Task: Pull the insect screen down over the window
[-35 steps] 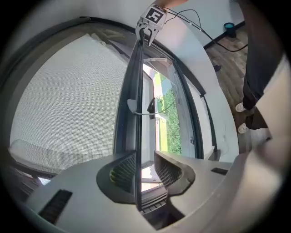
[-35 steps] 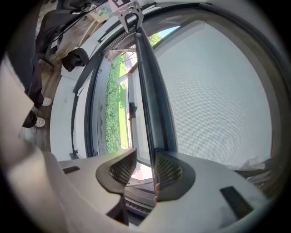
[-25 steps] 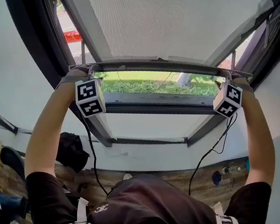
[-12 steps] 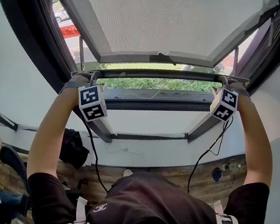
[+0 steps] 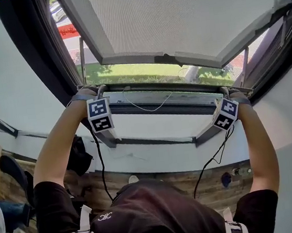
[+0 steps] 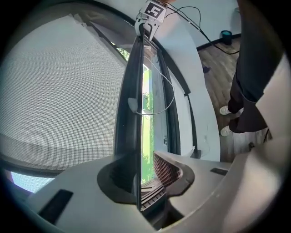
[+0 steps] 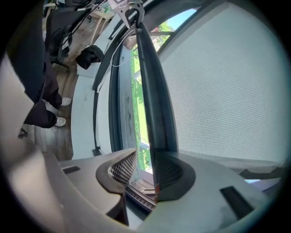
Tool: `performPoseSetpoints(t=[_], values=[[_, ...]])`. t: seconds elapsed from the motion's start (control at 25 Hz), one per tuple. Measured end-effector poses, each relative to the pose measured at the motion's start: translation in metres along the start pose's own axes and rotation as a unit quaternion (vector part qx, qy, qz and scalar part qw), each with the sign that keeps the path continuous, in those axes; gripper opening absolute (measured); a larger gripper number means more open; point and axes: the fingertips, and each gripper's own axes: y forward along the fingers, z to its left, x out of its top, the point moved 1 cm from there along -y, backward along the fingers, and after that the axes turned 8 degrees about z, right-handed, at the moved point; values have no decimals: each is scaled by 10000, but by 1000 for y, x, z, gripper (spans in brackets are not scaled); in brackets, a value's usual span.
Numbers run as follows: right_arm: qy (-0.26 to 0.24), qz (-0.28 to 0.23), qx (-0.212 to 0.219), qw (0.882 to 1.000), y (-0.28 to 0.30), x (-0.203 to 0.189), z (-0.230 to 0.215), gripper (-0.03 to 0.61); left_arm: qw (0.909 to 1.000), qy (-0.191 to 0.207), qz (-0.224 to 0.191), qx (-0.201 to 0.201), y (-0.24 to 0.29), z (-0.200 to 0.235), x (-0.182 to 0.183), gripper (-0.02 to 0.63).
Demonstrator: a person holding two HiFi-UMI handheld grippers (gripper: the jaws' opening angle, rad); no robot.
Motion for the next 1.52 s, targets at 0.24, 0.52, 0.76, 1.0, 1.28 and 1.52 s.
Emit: performPoseSetpoints(t=[0.24,0.52,0.76,1.0,1.28,1.52], values=[[15,44,119,9999,17,2,18,132,9998,-112,-10,-171,16,-17,2,124],[59,242,134,9996,42,6,50,146,9997,-174,-3,-146,42,-47,4,123],[147,345,68,9993,51,8,57,146,9994,-323,-22,-103,51,-55,5,123],[207,416,173,9988,54,8,66,171,9990,-426,-36,-100,55,-60,5,123],[207,544,416,9974,72,10,92,179,9986,-418,55,-327,73,-83,7,121],[180,573,536,9968,87,12,109,206,9980,-431,115,-455,88,-99,9,123]])
